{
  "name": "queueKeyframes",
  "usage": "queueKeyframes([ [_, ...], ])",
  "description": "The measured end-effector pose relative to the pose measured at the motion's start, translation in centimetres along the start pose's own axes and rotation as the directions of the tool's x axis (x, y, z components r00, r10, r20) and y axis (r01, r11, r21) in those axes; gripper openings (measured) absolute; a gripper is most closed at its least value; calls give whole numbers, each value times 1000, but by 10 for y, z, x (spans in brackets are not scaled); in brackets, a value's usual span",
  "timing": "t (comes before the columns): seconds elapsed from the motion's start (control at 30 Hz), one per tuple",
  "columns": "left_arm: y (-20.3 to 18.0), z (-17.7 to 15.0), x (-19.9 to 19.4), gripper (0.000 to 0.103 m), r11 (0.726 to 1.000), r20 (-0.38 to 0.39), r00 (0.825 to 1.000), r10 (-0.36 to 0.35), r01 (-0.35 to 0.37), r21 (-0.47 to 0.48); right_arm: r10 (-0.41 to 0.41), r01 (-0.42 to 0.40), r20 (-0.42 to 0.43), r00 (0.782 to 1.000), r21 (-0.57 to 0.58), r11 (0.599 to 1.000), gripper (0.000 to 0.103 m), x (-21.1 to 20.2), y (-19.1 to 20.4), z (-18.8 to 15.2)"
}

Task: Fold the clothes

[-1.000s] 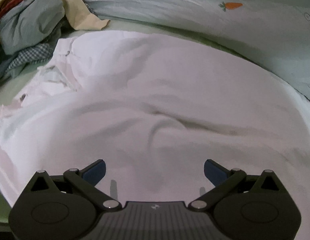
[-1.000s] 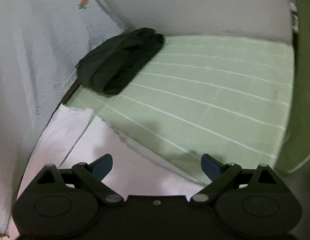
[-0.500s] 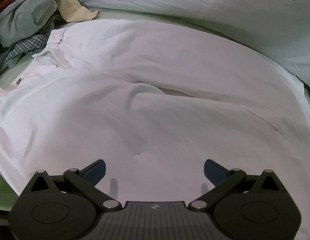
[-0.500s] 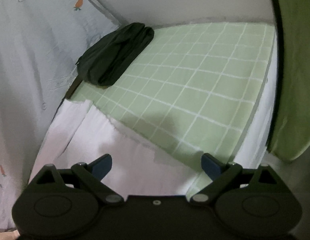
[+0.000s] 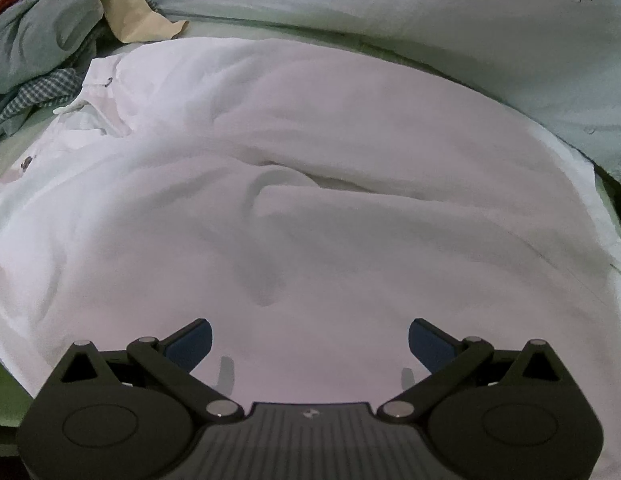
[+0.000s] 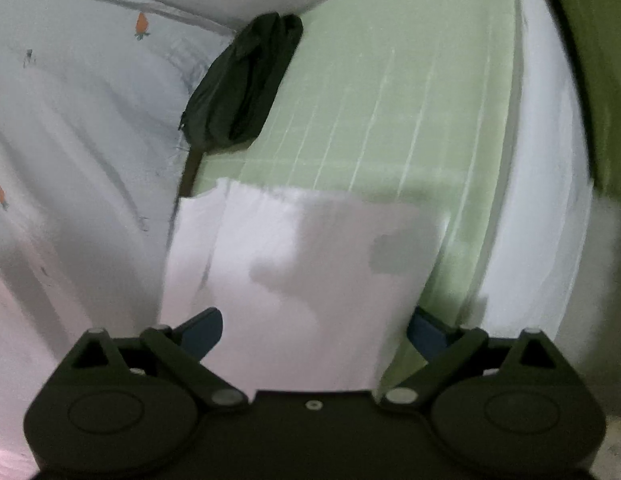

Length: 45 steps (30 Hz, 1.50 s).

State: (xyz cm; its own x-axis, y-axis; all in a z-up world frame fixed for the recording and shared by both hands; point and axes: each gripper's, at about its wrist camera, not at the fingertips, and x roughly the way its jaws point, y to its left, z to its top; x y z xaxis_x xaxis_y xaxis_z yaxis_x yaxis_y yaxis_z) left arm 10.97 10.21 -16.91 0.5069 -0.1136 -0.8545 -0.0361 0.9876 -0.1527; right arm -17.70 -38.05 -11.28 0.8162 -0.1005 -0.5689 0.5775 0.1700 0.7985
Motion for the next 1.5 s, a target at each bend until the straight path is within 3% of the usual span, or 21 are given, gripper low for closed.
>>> queueKeyframes([
  [0.27,45,9,-7,102,996,24,998,-59,60,-62,39,-40,-107,993,-1,999,100,17,20,-22],
  [0.47,95,14,-12,102,975,53,992,-113,121,-188,40,-41,-136,990,-2,999,102,25,33,-25],
  [0.73,171,24,-22,101,922,116,986,-119,154,-356,20,-16,-61,998,61,998,102,16,35,-41],
  [0.87,213,26,-24,95,887,139,988,-73,128,-444,6,-4,-28,1000,72,997,102,14,35,-47],
  [1.03,256,26,-30,86,841,165,986,-37,120,-528,-15,14,11,1000,76,997,102,15,38,-52],
  [1.1,273,24,-34,76,822,180,983,-19,118,-557,-26,24,21,999,62,998,102,16,40,-54],
  [1.3,299,23,-39,37,815,170,985,28,76,-574,-51,47,62,997,65,997,102,15,43,-60],
  [1.37,303,23,-39,29,814,162,986,41,61,-577,-56,51,72,996,68,996,102,13,43,-61],
  [1.5,305,24,-45,28,832,177,983,55,53,-553,-67,62,80,994,65,996,102,10,43,-63],
])
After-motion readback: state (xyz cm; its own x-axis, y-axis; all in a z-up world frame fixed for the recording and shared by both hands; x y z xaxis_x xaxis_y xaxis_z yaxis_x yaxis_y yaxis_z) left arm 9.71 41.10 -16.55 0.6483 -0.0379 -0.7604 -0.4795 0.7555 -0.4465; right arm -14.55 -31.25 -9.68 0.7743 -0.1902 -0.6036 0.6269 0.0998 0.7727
